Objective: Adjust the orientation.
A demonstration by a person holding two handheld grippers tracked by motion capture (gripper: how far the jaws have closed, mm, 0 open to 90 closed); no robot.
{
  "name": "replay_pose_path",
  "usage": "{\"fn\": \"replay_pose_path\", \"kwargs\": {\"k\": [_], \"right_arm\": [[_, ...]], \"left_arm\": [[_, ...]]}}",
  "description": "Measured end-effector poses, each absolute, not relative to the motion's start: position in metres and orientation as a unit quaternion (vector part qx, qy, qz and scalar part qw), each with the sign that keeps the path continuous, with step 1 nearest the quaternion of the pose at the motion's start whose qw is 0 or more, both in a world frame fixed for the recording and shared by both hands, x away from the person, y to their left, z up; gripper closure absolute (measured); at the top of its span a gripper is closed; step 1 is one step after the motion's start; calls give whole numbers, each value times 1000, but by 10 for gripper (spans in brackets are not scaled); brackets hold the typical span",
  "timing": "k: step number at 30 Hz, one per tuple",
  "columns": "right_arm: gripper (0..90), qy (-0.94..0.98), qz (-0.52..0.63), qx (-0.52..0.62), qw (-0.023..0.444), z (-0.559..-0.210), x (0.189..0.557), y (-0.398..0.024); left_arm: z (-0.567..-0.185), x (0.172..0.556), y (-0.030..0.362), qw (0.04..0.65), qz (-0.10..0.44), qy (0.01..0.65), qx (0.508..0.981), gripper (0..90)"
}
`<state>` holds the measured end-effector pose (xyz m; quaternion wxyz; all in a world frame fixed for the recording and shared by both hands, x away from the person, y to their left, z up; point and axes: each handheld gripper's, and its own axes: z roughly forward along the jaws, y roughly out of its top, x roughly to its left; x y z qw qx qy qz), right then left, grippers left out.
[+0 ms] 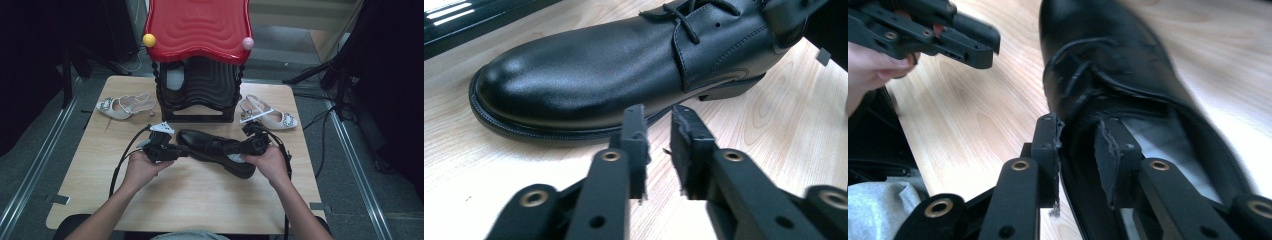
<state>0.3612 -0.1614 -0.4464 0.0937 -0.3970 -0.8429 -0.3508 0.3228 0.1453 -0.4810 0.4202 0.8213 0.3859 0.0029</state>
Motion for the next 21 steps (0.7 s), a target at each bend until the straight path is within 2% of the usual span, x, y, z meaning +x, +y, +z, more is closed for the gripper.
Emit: {"fn": "replay_pose_path", "kwargs": {"k": [6,14,21], "right_arm": [[896,-832,-366,-409,80,-433,369,-185],[900,-827,-357,-431,58,-448,398,-190],[900,-835,-342,-429,46,-464,409,-189]], "left_arm": [[-483,325,142,424,0,393,816,880],[-494,327,132,422,8,400,814,900],[-506,327,115,415,17,406,814,900]]}}
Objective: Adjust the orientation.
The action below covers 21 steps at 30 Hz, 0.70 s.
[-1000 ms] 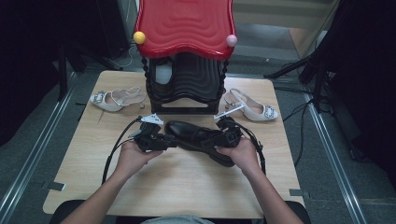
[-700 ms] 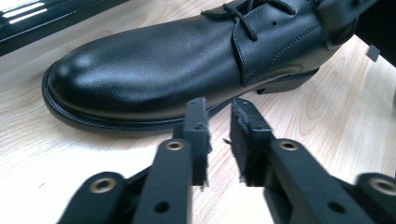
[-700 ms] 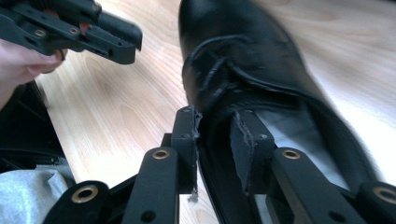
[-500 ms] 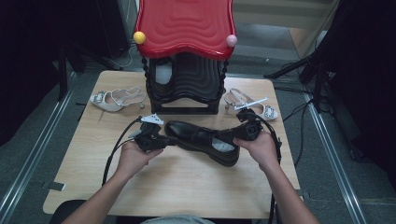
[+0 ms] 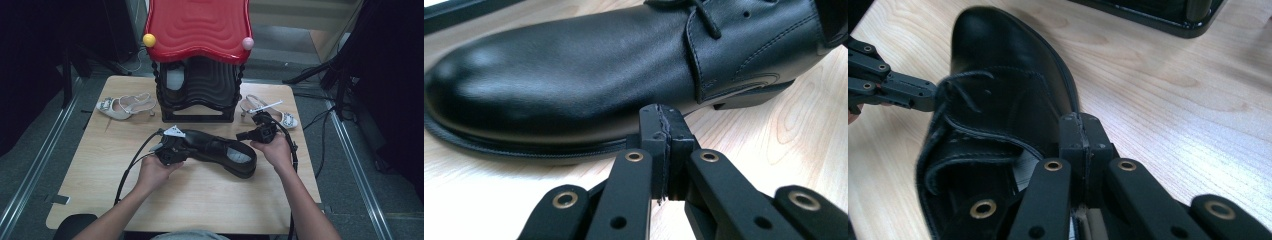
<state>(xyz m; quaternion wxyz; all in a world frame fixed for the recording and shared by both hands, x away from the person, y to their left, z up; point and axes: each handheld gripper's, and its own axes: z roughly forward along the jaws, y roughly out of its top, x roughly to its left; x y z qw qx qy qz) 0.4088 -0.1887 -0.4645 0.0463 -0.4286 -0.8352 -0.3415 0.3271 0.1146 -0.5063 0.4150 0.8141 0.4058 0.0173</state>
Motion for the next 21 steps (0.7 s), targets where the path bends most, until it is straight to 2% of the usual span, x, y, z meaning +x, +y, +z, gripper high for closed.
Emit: {"fn": "replay_pose_path", "kwargs": {"k": [21], "right_arm": [[900,-821,-355,-445,47,-468,379,-190]], "left_arm": [[-515,330,105,408,3,404,819,895]]}}
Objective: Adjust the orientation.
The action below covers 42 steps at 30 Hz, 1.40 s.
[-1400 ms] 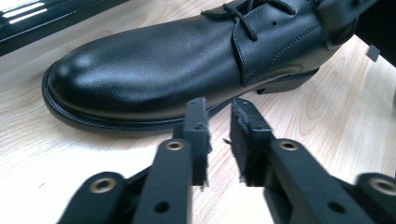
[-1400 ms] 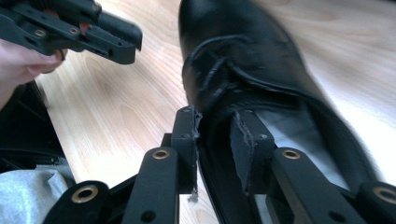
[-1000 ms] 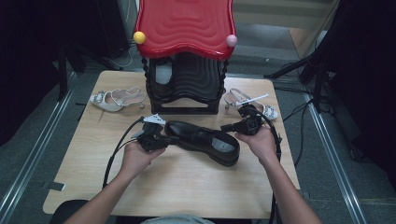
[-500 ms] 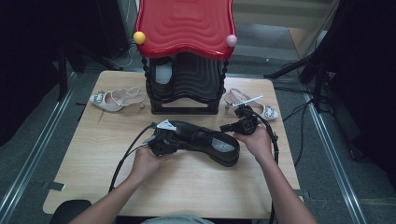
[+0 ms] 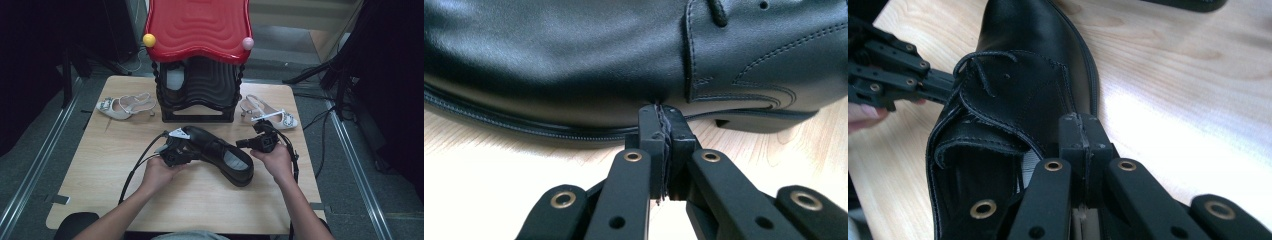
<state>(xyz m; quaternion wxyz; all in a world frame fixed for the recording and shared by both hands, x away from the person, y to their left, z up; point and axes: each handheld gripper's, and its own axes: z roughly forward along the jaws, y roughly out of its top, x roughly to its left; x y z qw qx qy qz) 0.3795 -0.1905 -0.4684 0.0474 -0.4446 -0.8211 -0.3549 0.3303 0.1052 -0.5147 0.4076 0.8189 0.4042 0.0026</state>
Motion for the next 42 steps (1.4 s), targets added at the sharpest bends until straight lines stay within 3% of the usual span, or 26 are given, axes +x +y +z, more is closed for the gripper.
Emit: {"fn": "replay_pose_path", "kwargs": {"k": [16,42], "right_arm": [[900,-813,-363,-454,41,-469,344,-179],[900,-782,-380,-491,49,-474,320,-179]], "left_arm": [[-515,343,111,412,-11,408,815,891],[-517,360,98,420,-28,421,803,861]]}}
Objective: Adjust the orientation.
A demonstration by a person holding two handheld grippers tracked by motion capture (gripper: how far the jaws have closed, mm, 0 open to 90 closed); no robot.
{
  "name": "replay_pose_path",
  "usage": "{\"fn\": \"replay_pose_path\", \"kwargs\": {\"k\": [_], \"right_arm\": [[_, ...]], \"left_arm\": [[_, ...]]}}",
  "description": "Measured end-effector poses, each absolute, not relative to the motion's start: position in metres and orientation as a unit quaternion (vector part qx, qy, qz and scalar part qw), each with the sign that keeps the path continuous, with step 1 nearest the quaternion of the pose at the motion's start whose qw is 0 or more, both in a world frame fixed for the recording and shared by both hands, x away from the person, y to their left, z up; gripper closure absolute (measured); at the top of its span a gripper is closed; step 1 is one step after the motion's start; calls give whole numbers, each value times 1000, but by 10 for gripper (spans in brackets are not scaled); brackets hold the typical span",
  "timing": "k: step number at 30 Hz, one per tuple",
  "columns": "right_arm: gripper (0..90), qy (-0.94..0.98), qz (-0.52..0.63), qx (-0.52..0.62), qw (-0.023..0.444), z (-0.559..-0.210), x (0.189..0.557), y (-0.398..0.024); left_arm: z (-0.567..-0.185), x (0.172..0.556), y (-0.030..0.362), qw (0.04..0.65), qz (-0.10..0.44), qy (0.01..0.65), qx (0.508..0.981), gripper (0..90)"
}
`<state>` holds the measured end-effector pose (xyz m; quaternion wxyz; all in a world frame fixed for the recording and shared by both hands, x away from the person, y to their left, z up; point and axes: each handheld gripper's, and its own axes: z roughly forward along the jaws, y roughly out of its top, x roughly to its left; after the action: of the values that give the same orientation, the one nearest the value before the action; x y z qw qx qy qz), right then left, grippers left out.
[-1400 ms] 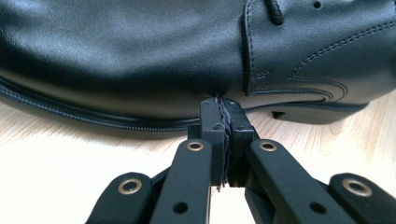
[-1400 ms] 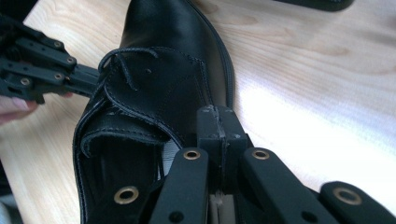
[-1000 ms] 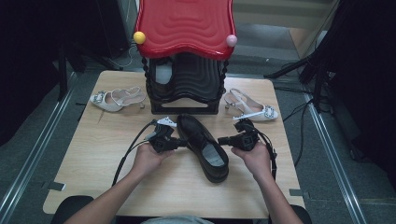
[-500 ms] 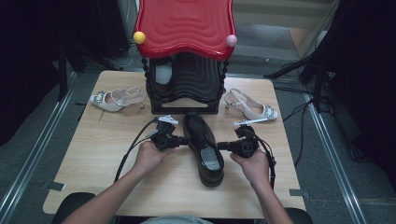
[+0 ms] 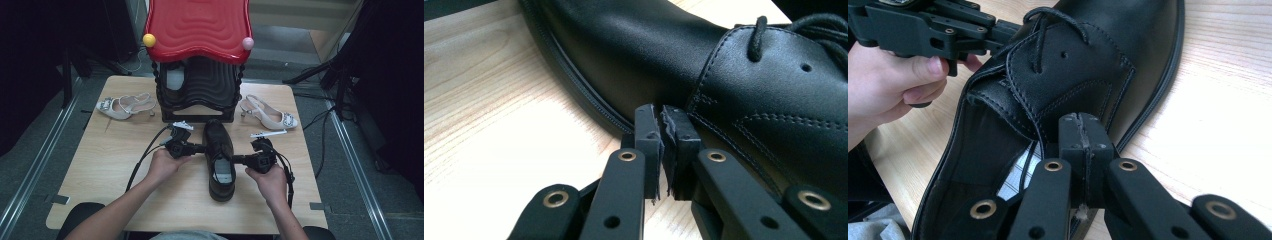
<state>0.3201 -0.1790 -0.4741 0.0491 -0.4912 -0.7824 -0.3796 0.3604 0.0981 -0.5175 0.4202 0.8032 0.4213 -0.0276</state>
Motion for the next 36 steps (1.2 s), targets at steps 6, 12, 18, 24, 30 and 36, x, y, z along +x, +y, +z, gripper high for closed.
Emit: {"fn": "replay_pose_path", "kwargs": {"k": [6,12,18,24,30,36], "right_arm": [[900,-777,-384,-496,51,-475,316,-180],[881,-775,-382,-501,50,-473,316,-184],[809,-770,-393,-499,52,-455,312,-182],[709,-780,-386,-488,70,-439,307,-166],[673,-784,-359,-497,96,-440,305,-147],[653,-787,-344,-499,116,-446,307,-132]], "left_arm": [[-518,363,95,421,-27,419,804,854],[-513,367,102,416,-24,416,808,782],[-496,363,111,419,-21,402,814,673],[-479,356,119,427,-19,392,815,543],[-460,355,132,437,-15,390,810,516],[-446,353,138,443,-17,386,809,523]]}}
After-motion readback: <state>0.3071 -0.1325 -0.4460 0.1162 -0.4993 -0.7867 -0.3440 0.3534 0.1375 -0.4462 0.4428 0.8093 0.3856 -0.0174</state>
